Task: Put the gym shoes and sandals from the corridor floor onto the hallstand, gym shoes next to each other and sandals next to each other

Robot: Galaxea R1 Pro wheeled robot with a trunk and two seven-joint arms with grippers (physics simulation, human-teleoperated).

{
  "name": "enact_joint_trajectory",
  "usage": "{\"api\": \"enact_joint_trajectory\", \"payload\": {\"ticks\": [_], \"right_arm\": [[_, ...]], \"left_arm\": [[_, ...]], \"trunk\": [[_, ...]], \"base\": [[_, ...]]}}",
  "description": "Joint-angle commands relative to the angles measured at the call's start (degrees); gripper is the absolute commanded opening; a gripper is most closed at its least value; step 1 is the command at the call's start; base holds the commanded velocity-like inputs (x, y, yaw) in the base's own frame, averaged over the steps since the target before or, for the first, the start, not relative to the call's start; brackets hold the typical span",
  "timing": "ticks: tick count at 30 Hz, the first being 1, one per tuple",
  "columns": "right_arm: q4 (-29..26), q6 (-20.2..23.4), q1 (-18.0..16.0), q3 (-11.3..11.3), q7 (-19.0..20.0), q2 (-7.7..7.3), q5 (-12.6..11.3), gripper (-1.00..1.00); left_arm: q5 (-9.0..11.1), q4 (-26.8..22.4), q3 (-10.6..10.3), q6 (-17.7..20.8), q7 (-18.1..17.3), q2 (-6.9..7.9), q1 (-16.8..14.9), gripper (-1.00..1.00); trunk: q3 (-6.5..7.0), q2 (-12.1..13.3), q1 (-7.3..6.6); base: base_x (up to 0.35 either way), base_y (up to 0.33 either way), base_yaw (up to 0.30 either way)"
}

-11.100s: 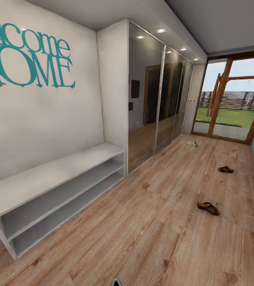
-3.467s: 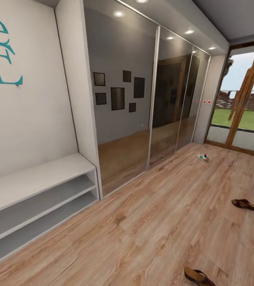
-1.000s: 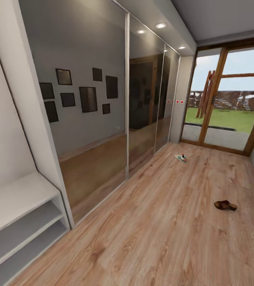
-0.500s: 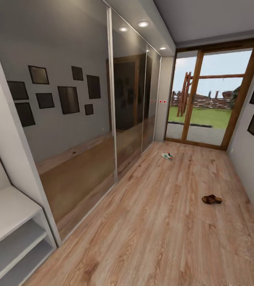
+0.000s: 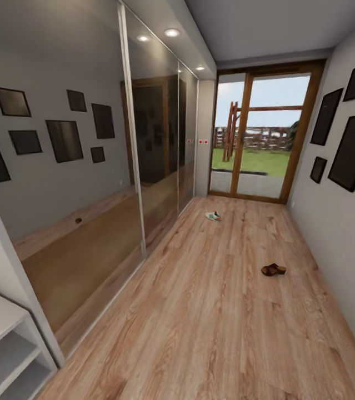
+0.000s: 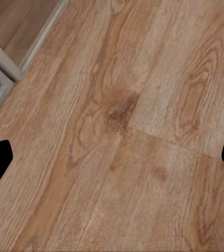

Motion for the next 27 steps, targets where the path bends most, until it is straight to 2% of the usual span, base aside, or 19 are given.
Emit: {"api": "enact_joint_trajectory", "payload": {"ticks": [1,25,27], "right_arm": [[0.06,-0.18,-0.05,0.01,-0.1,0.01,-0.02,1.0],[0.15,-0.18,-0.05,0.01,-0.1,0.02,-0.09,1.0],[0.15,-0.18,-0.05,0.01,-0.1,0.01,-0.1,1.0]], "left_arm": [[0.0,0.02,0.11,-0.18,-0.01,-0.01,-0.02,1.0],[0.07,0.04,0.36,-0.09,0.14,-0.19,-0.07,1.0],[0.95,0.03,1.02,-0.07,0.16,-0.05,-0.09,1.0]], "trunk": [[-0.06,-0.03,0.0],[-0.06,-0.03,0.0],[-0.06,-0.03,0.0]], "base": [[0.007,0.005,-0.281],[0.001,0.0,-0.281],[0.0,0.0,-0.281]]}}
